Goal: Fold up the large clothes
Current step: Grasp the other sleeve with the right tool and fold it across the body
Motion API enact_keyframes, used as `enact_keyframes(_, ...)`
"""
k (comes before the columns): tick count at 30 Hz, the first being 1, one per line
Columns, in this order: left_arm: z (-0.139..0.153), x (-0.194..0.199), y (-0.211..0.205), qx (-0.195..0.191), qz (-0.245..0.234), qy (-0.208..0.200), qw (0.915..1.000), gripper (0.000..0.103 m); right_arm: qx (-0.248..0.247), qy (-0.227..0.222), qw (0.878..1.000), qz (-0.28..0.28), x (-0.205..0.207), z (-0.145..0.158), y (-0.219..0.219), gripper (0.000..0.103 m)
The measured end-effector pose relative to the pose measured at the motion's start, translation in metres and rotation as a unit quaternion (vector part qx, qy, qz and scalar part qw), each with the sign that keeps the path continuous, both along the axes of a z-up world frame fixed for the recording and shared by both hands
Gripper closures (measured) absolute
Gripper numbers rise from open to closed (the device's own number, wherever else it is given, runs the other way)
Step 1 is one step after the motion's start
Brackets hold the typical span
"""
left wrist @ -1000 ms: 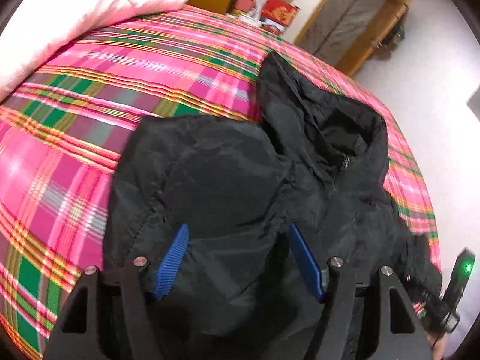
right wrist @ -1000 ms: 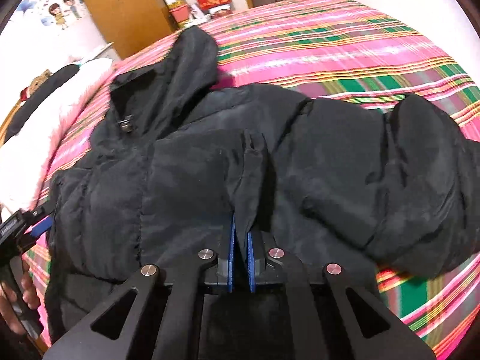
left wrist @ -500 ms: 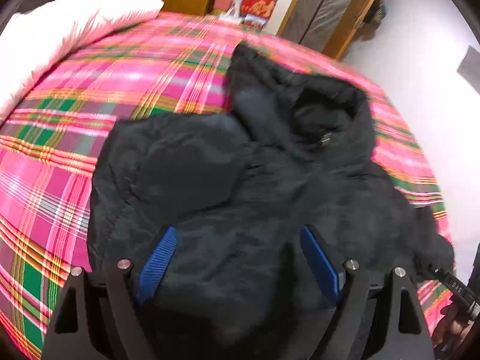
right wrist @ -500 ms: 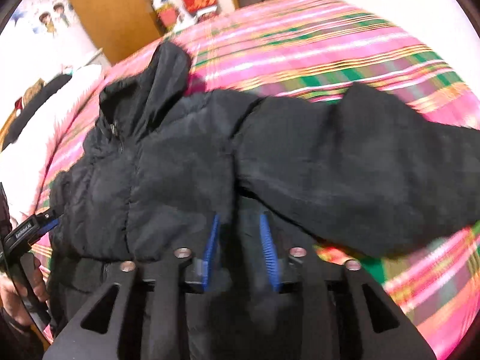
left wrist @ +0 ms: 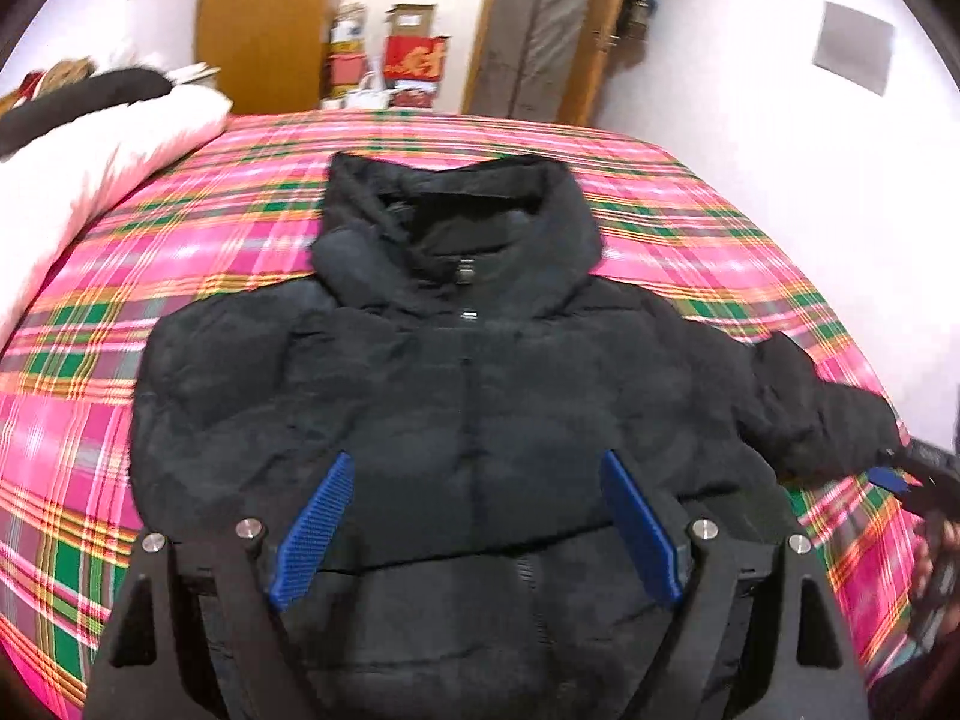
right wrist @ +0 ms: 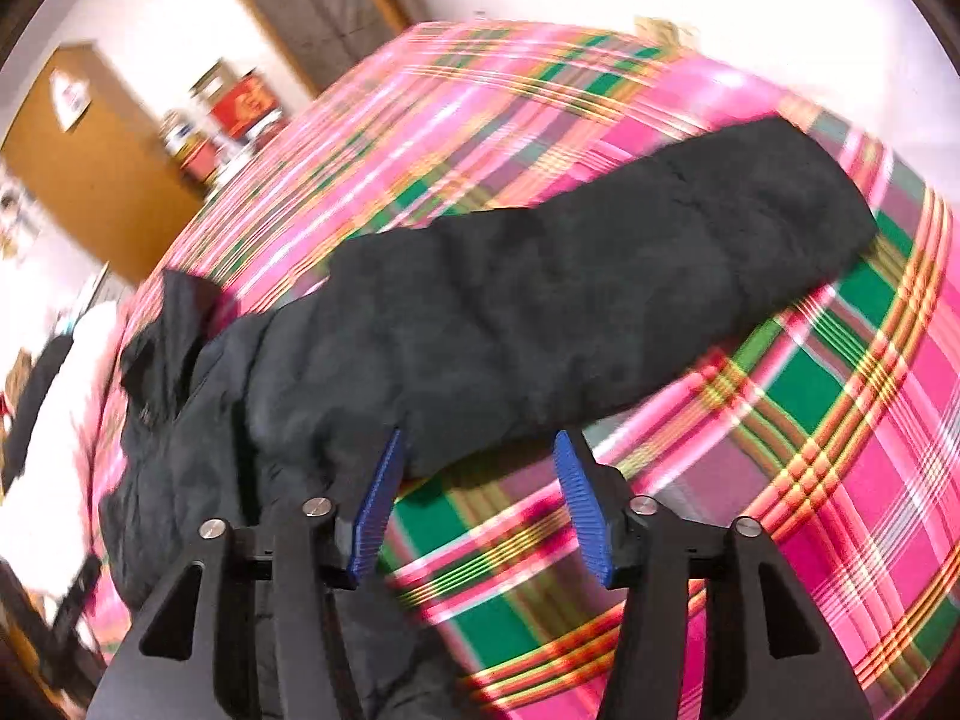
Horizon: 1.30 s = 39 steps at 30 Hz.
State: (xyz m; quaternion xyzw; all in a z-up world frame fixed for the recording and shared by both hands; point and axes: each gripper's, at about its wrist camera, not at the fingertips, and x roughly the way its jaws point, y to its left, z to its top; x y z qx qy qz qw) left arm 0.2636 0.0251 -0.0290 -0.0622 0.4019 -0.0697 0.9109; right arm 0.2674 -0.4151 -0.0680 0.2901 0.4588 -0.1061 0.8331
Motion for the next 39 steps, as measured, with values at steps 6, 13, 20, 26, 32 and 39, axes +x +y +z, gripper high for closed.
enact_keyframes(6,-0.001,-0.006,-0.023,0.021,-0.032,-0.006,0.9992,0.018,0.037,0.029,0.997,-0.067,0.003,-0.039,-0.047,0.046)
enact_keyframes(13,-0.013,0.002,-0.020,0.025,-0.021,0.013,0.9994,0.018,0.060,-0.012,0.991,-0.116,0.015,-0.053,-0.082,0.046)
enact_keyframes(20,-0.023,0.005,-0.019,0.036,-0.014,0.024,0.9990,0.018,0.085,-0.065,0.982,-0.153,0.017,-0.055,-0.106,0.046)
enact_keyframes(26,-0.026,0.008,-0.015,0.042,-0.007,0.028,0.9987,0.018,0.070,-0.073,0.983,-0.153,0.018,-0.036,-0.108,0.090)
enact_keyframes(32,-0.023,0.010,-0.002,0.044,0.015,0.027,0.9986,0.018,0.016,-0.116,0.990,-0.081,0.032,0.028,-0.068,0.094)
enact_keyframes(39,-0.013,0.011,0.016,0.035,0.039,0.020,0.9984,0.018,-0.011,-0.176,0.984,0.002,0.036,0.108,-0.001,0.094)
